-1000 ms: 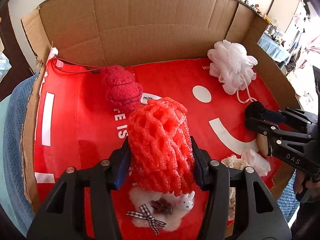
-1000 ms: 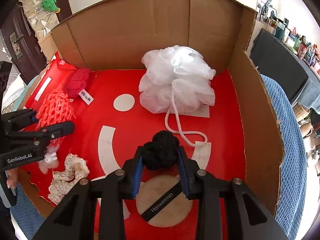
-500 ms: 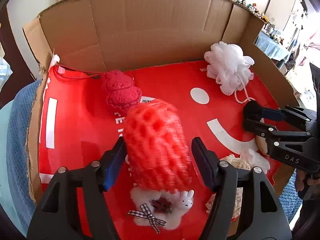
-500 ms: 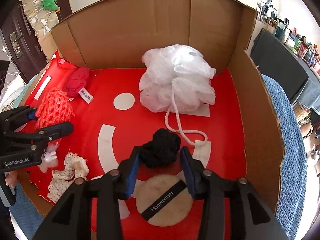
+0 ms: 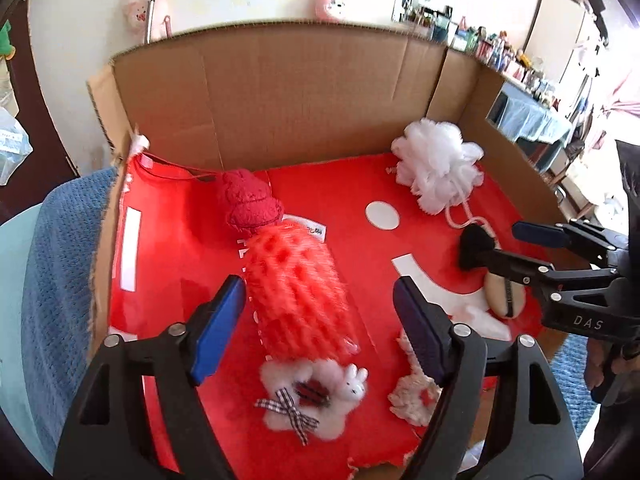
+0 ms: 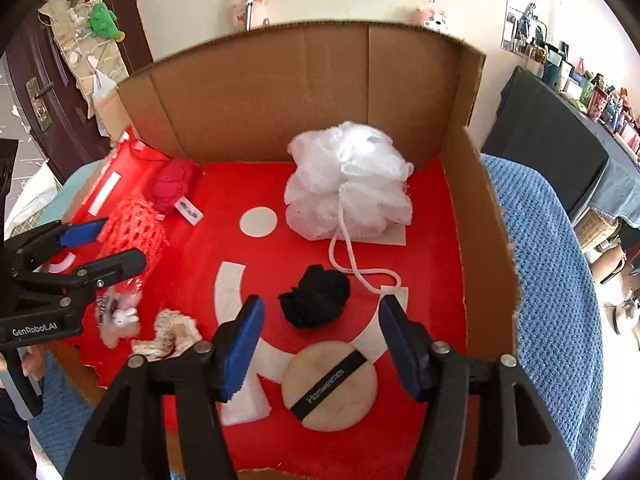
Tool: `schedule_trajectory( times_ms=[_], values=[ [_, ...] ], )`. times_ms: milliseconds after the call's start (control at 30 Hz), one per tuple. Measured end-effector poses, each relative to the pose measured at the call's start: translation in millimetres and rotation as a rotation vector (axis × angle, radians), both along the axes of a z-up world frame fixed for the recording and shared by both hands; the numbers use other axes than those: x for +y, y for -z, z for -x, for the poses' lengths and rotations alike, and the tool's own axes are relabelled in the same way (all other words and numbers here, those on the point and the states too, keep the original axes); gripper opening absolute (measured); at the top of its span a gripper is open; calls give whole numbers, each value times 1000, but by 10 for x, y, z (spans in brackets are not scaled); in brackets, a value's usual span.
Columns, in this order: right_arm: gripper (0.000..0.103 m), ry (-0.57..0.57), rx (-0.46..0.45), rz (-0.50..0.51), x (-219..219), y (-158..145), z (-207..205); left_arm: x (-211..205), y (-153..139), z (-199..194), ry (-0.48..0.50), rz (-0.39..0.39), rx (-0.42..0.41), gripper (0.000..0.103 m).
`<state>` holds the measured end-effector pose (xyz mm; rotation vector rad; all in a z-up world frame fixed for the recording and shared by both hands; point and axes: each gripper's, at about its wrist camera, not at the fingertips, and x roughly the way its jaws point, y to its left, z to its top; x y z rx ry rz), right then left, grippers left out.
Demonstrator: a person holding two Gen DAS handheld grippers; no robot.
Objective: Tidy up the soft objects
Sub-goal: 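Open both tools to release the red net and black ball in the box, then withdraw both tools from the box toward the white tissue packet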
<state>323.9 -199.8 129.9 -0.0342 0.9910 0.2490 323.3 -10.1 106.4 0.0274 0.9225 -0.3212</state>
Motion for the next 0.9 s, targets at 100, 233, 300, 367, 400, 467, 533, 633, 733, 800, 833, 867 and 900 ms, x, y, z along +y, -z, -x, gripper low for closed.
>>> schedule_trajectory(
  times_ms=[100, 233, 300, 367, 400, 467, 533, 633, 733, 800, 833, 867, 900],
  values=[
    [69, 0, -23, -11, -8, -96, 89, 45, -102, 117, -7, 15, -29, 76],
    [76, -2, -61, -26, -19, -234, 248, 76, -223, 300, -16, 23, -60, 79],
    [78, -2, -89, -22, -8, -307, 346, 77, -288, 404, -21, 27, -83, 80],
    [80, -5, -106, -25, 21, -364, 412, 78, -332, 491, -21, 30, -92, 80],
    [81, -7, -117, -32, 22, -408, 473, 85, -370, 555, -22, 35, -101, 80],
    [84, -11, -134, -39, 32, -465, 568, 99, -430, 673, -30, 36, -115, 80],
    [87, -14, -156, -40, 53, -517, 662, 108, -482, 813, -37, 31, -137, 81],
    [94, -15, -193, -52, 52, -595, 850, 116, -517, 1007, -48, 26, -163, 87],
    [94, -14, -223, -67, 32, -638, 1055, 148, -525, 1228, -58, 35, -179, 87],
    [95, -14, -237, -72, 18, -647, 1189, 160, -521, 1348, -70, 36, -187, 87],
    [96, -13, -243, -74, 17, -647, 1236, 167, -512, 1418, -73, 38, -194, 87],
    [98, -13, -252, -76, 12, -643, 1300, 174, -499, 1489, -77, 38, -200, 87],
    [99, -8, -260, -78, 7, -632, 1377, 179, -488, 1546, -83, 36, -206, 87]
  ],
)
